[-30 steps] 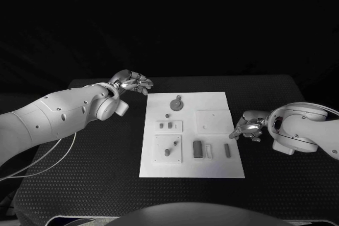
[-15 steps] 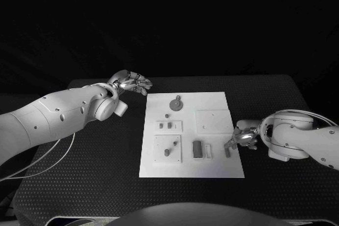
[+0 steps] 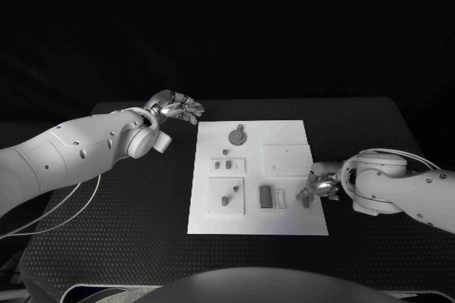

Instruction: Assemble the parts on the task board

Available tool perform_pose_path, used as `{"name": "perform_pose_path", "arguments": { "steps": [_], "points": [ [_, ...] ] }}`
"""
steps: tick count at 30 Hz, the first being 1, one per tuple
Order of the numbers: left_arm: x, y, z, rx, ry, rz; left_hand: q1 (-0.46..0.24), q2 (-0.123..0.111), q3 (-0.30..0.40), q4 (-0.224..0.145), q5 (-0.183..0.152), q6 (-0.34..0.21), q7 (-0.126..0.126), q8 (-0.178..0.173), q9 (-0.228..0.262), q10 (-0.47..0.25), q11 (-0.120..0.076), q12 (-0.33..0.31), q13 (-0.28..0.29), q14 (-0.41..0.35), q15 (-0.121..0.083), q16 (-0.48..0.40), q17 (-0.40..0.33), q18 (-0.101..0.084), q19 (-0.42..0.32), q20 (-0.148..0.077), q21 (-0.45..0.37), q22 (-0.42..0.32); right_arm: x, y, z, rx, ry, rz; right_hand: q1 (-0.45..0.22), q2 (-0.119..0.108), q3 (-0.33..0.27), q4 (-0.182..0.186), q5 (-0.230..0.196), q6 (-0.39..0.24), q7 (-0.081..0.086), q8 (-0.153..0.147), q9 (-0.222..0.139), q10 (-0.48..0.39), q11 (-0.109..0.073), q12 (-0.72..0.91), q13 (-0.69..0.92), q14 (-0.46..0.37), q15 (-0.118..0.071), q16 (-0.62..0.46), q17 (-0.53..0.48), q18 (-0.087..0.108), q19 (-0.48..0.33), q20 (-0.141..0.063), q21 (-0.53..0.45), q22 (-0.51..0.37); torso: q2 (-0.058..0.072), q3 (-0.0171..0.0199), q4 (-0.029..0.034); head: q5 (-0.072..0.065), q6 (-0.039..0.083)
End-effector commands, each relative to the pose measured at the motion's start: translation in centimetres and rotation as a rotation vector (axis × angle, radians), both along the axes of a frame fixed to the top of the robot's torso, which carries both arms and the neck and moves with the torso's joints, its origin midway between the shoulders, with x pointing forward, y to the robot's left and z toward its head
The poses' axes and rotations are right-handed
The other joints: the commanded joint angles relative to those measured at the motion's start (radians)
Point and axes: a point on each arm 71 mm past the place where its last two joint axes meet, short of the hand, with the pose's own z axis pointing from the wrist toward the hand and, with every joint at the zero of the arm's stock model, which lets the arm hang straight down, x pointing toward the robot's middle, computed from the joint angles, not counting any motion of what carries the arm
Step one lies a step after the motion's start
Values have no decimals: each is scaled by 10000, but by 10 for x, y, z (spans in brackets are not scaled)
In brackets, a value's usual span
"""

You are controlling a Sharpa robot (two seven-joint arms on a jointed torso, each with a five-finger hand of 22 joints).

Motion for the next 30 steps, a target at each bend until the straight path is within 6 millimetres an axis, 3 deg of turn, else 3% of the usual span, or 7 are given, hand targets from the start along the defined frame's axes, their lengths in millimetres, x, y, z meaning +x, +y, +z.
{"name": "perform_pose_path", "arguments": {
  "steps": [1,6,8,12,19,25,30],
  "points": [
    [0,0,2,-96,-29,-69,-73,4,5,62,50,45,47,58,12,15,-27,40,16,72,13,-58,10,56,-28,19,31,-10,-7,-1,-16,-798,171,500,42,144,-13,-137,-40,-87,14,-59,3,-4,-69,45,-5,-8,-39,33,8,119,-45,-21,-5,221,-3,-5,-8,10,-44],
    [0,0,2,-100,-22,-83,-76,3,5,65,50,46,46,59,12,16,-27,40,16,73,12,-62,14,56,-28,19,31,-10,-7,4,-21,-967,36,688,211,479,-90,-552,-42,-59,14,-54,23,4,-77,59,-6,5,-40,43,32,119,-64,-12,35,219,-7,7,-10,25,-58],
    [0,-1,2,-103,-25,-90,-76,2,5,67,50,47,46,59,12,17,-28,41,17,74,12,-63,16,56,-28,19,31,-10,-9,6,-24,-1149,9,868,485,778,-79,-986,-35,-54,10,-58,33,11,-71,64,-11,7,-40,42,27,119,-73,-11,59,217,-10,4,-6,20,-68],
    [0,0,2,-93,-22,-64,-77,4,6,69,51,49,45,60,13,18,-29,41,17,75,12,-66,20,56,-28,18,31,-10,-10,6,-27,-1252,142,956,949,956,-21,-1423,-26,-52,18,-71,39,23,-61,56,-31,-6,-27,24,-7,119,-73,9,70,207,-10,8,-5,32,-84],
    [0,-1,2,-95,-25,-67,-70,-6,12,70,52,-24,69,20,-6,12,-27,37,17,84,10,-88,47,58,-29,16,34,-10,-13,11,-27,-1049,207,966,1895,933,-22,-1495,-31,-175,60,-159,14,-12,-25,46,-44,-67,-1,-6,-64,119,-127,31,62,207,-8,3,-17,9,-42],
    [0,-1,2,-99,-21,-80,-68,-5,15,72,52,-35,75,14,-8,12,-27,36,17,86,9,-94,53,59,-29,16,34,-9,-15,16,-26,-586,201,782,2245,999,-127,-1500,-30,-369,133,-316,-96,-49,43,47,-43,-118,58,-28,-107,119,-171,65,51,205,-9,7,-3,10,-51],
    [0,-1,2,-96,-25,-68,-70,-7,14,74,52,-40,78,12,-9,11,-26,35,17,87,9,-98,58,58,-30,17,34,-10,-15,17,-24,227,153,114,2467,1227,-154,-1509,-27,-394,155,-380,-184,-54,65,60,-42,-116,84,-21,-93,119,-189,76,55,209,-9,1,-10,10,-51]
  ]
}}
